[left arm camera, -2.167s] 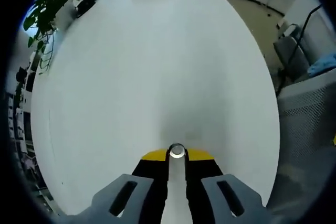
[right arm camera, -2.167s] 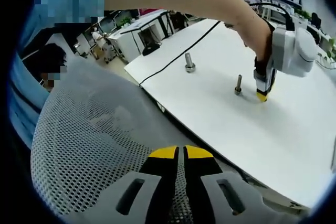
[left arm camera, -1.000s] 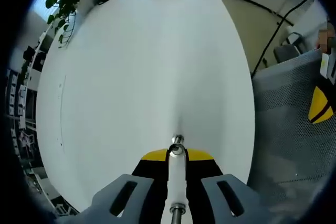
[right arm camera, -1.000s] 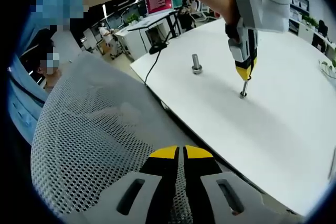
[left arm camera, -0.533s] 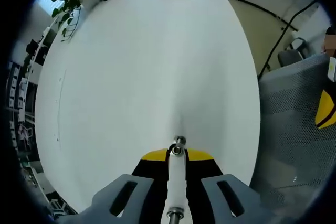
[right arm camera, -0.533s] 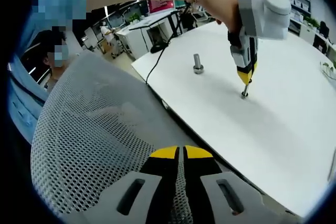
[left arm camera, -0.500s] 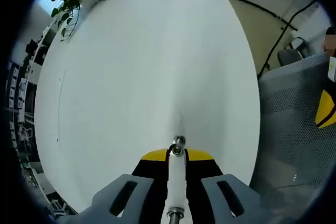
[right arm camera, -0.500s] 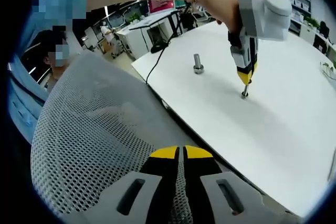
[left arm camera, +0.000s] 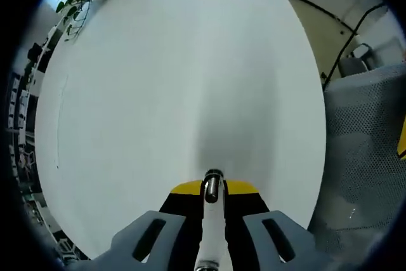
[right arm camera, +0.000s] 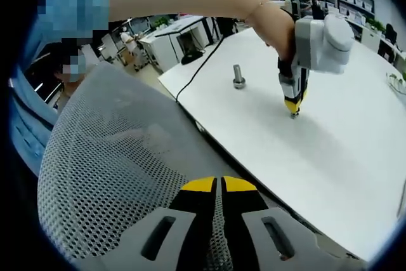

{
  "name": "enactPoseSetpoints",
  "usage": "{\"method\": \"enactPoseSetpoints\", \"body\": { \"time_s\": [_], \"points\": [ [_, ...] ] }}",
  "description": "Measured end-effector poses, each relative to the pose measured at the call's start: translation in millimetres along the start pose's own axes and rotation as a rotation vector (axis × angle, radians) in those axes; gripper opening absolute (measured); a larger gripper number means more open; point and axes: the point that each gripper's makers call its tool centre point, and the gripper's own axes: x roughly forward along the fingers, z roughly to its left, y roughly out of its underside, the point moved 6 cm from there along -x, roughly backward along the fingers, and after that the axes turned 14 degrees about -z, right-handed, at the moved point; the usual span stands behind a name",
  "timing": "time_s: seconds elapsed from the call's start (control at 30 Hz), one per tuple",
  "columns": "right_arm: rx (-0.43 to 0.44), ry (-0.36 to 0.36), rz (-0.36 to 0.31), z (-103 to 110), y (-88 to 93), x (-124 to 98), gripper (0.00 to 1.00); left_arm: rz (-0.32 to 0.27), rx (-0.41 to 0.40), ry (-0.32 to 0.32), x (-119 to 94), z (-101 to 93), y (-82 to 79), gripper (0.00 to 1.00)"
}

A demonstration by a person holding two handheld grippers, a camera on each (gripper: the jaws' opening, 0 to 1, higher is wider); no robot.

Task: Place the washer onto the threaded stud by aligning its center hole with the stud, sliding it down to the base, and recovering from edge contact or off-axis alignment until the washer reaches the visible bottom stop.

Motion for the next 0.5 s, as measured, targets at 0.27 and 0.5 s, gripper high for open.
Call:
{"method": "enactPoseSetpoints", "body": {
  "time_s": [0.27,0.5],
  "points": [
    [0.005,0.002,0.002,-0.4,-0.1,0.2,0.06,-0.037,-0.012,-0.022,-4.9,-0.1,-0.6,0.23],
    [-0.005,-0.005,0.007,0.0,-0.2,0.9,0.06,-0.141,-0.081,-0.081,-53.9,-10.9,-6.3,0.35]
  ]
}}
